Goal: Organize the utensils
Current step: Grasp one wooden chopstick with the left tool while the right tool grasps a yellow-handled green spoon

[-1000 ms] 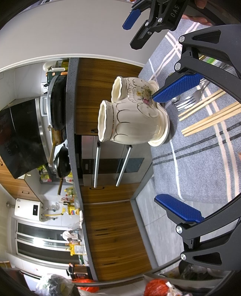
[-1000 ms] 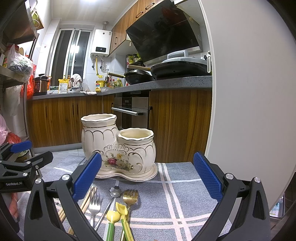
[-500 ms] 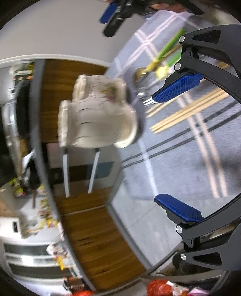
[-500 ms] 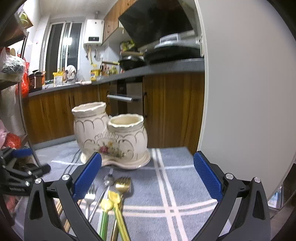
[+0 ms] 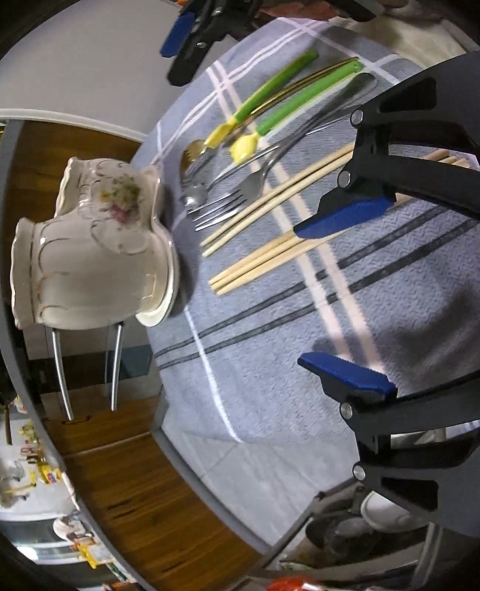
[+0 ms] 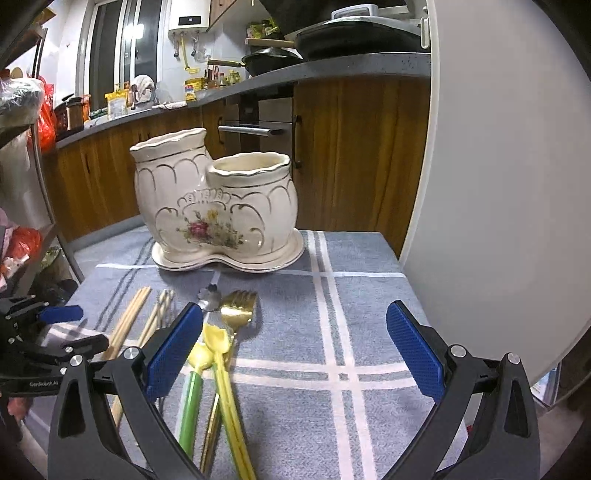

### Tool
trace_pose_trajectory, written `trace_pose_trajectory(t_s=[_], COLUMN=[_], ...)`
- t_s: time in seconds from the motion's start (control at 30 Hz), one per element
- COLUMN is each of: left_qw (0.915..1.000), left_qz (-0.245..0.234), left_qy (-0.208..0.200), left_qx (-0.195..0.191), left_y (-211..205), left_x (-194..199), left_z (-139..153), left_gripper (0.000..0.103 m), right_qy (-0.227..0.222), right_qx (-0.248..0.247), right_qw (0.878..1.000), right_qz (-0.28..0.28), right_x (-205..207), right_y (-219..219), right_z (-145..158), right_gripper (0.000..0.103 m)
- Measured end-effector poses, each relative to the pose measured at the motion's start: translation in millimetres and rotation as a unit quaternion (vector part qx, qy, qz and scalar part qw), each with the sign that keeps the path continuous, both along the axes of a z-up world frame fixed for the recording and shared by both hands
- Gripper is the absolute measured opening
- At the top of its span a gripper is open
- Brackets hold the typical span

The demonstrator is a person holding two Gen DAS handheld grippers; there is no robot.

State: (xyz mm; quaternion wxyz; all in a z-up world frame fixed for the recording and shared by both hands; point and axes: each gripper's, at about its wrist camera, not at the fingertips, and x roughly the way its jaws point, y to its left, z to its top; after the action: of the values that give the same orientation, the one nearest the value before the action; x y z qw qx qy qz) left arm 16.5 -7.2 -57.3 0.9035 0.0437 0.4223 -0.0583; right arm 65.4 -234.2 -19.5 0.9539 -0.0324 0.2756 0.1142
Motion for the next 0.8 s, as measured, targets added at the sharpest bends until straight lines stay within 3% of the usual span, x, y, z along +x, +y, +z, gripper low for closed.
trace_pose_trajectory(t_s=[0.3, 0.53, 0.7, 0.8], left_qw=[0.9993, 0.9982, 0.9973, 0.9969], left_qz=[0.004, 0.017, 0.009, 0.003], left_qy=[0.030, 0.055, 0.073, 0.078], left_qx=[-0.024, -0.013, 0.003, 0.007], left_y=[-4, -4, -3, -2], left_x=[2, 13, 26, 28], left_z=[-1, 2, 5, 5], left_gripper=[0.056, 0.039, 0.024, 0.022], right_qy=[-0.001, -0.003, 0.035, 0.074], right_qx=[-0.002, -0.024, -0.036, -0.046], right_qw=[1.000, 1.000, 0.997, 0.992], right_qz=[-0.001, 0.015, 0.063, 0.095], right_x=[2, -8, -11, -10], right_y=[-3, -6, -3, 2], right_z=[2, 13, 11, 0], right_gripper=[0.098, 0.090, 0.080, 0.070])
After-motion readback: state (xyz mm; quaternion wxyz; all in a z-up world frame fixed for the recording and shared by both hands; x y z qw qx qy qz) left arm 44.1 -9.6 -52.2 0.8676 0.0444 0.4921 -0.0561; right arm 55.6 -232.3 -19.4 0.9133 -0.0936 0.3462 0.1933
